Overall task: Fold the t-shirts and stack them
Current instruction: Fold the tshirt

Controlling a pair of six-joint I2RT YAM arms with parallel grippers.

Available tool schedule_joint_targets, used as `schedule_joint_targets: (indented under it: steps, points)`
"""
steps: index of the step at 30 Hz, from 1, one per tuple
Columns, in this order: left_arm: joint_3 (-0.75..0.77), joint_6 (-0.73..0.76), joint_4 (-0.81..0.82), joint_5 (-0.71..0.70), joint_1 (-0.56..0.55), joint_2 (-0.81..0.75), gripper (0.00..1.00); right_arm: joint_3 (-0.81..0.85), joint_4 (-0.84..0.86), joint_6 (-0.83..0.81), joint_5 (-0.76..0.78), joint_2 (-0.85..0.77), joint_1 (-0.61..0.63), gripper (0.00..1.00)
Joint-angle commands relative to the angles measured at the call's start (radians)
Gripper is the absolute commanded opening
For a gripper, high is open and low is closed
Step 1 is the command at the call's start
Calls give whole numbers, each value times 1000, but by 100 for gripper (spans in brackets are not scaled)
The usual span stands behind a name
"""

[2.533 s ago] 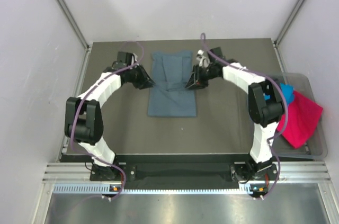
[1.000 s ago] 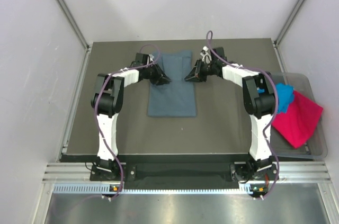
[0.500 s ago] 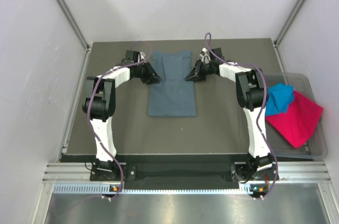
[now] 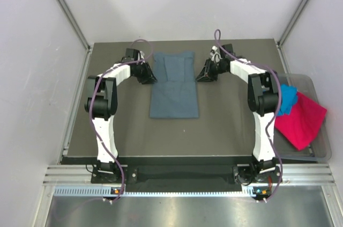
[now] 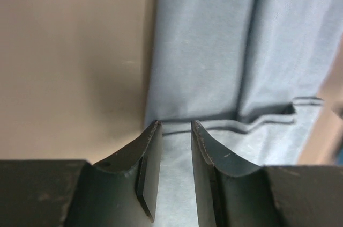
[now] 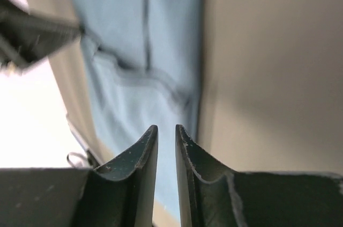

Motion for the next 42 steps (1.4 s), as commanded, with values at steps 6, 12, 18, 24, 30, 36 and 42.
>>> schedule_joint_targets:
  steps: [6, 12, 18, 24, 30, 36, 42]
  points:
    - [-12, 9, -162, -270, -12, -207, 36, -342, -47, -49, 48, -388, -3, 31]
    - [-417, -227, -106, -275, -43, -562, 44, -738, 145, 116, 132, -632, 40, 43]
    - [-932, -658, 198, -272, -161, -892, 54, -1023, 490, 467, 290, -795, 228, 62]
    - [-1102, -853, 352, -469, -285, -995, 57, -1175, 745, 740, 505, -816, 359, 66]
    - [-1185, -984, 424, -566, -300, -966, 56, -1271, 826, 937, 730, -834, 423, 69]
    - [-1178, -1051, 413, -602, -303, -926, 55, -1271, 757, 1029, 843, -817, 458, 64]
    - [-1188, -1108, 418, -603, -305, -886, 53, -1260, 736, 1095, 860, -774, 463, 53]
